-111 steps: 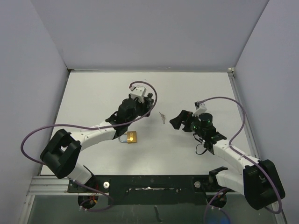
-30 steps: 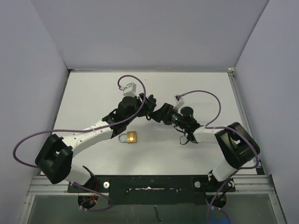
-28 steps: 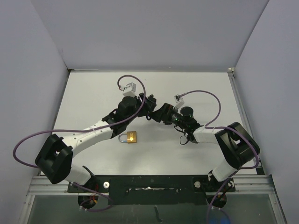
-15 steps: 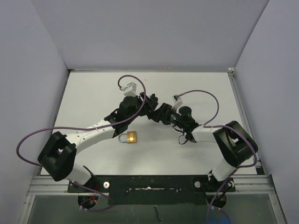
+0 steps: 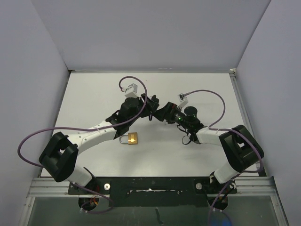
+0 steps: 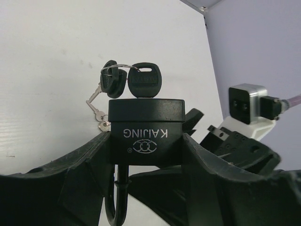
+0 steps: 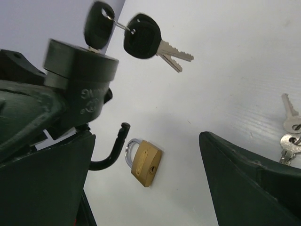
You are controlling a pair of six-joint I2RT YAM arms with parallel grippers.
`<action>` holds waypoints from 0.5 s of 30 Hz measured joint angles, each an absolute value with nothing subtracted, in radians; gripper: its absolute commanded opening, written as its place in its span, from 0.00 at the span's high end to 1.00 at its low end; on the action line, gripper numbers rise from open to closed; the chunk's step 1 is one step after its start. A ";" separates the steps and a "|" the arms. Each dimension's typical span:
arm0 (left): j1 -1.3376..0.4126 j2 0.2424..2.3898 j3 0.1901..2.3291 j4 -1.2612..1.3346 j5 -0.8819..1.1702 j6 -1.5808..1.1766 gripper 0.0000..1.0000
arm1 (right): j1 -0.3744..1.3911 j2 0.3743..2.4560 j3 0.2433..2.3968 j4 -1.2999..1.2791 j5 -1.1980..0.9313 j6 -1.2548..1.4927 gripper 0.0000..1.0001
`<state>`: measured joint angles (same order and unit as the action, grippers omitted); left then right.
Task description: Unlock with the key
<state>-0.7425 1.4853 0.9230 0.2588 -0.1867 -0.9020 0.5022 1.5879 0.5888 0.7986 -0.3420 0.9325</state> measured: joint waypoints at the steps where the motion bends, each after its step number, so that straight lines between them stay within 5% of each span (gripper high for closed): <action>1: -0.743 1.485 0.921 0.261 -0.187 -0.902 1.00 | 0.493 1.573 0.587 0.797 -0.342 0.929 0.02; 15: -0.672 1.487 0.912 0.133 -0.289 -0.765 1.00 | 0.451 1.243 0.574 0.472 -0.251 0.774 0.02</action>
